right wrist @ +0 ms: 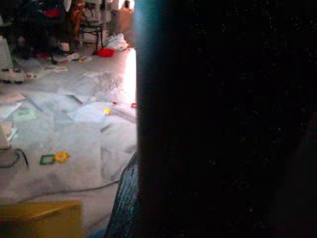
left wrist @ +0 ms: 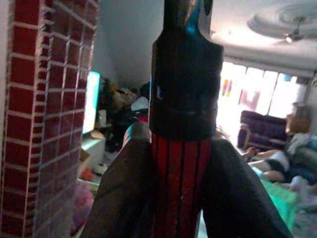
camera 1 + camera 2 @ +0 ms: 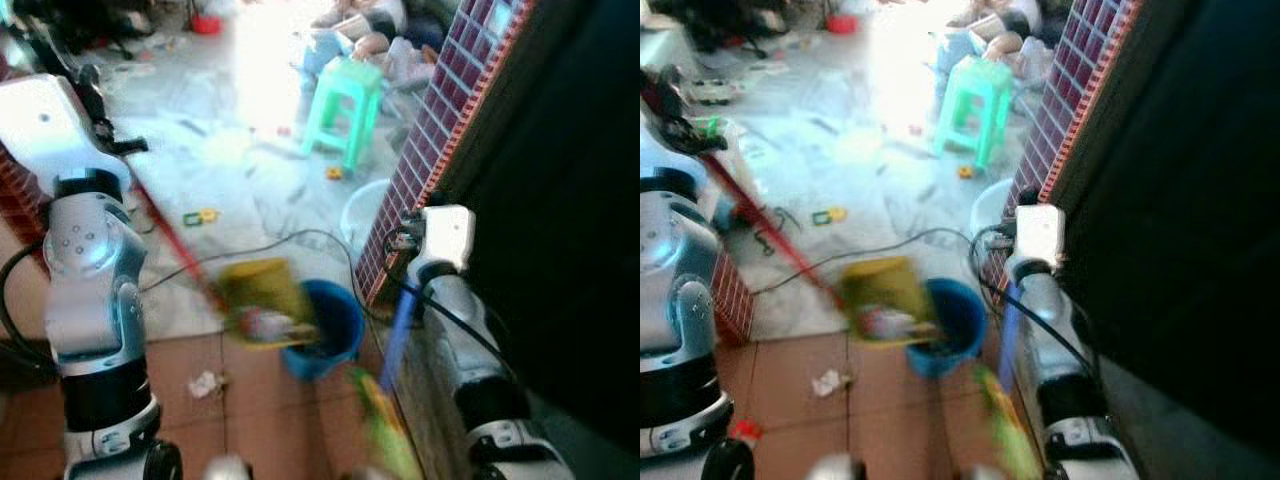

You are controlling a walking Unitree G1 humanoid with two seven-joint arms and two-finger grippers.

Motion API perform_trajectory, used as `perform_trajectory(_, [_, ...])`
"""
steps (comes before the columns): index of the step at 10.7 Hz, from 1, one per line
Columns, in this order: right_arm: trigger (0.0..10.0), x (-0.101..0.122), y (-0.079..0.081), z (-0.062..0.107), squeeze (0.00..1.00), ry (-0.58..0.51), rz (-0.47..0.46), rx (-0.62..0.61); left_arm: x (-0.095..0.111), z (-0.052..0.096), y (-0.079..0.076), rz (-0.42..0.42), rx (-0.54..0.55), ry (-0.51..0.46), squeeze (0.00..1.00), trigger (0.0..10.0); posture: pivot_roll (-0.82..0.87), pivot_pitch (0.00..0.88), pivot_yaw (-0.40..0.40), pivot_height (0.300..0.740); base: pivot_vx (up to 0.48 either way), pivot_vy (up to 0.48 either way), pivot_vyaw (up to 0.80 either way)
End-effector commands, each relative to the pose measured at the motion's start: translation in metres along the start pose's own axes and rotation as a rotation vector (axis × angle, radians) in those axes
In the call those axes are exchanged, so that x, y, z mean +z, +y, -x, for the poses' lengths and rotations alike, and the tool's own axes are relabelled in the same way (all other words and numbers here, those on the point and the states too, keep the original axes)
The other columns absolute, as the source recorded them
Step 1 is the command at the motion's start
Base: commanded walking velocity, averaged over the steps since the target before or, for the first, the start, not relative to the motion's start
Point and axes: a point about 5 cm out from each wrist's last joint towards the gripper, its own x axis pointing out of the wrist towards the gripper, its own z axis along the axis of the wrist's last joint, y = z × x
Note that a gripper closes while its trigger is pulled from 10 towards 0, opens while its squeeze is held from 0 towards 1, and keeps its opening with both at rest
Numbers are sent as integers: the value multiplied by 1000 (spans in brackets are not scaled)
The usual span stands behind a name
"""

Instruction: Sweep floor

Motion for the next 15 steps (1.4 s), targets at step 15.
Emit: perform_trajectory(15, [10000, 7, -10, -4, 0, -33, 9, -60, -8, 82, -178, 9, -989, -287, 0, 10000, 39, 4, -50, 740, 31, 0, 0])
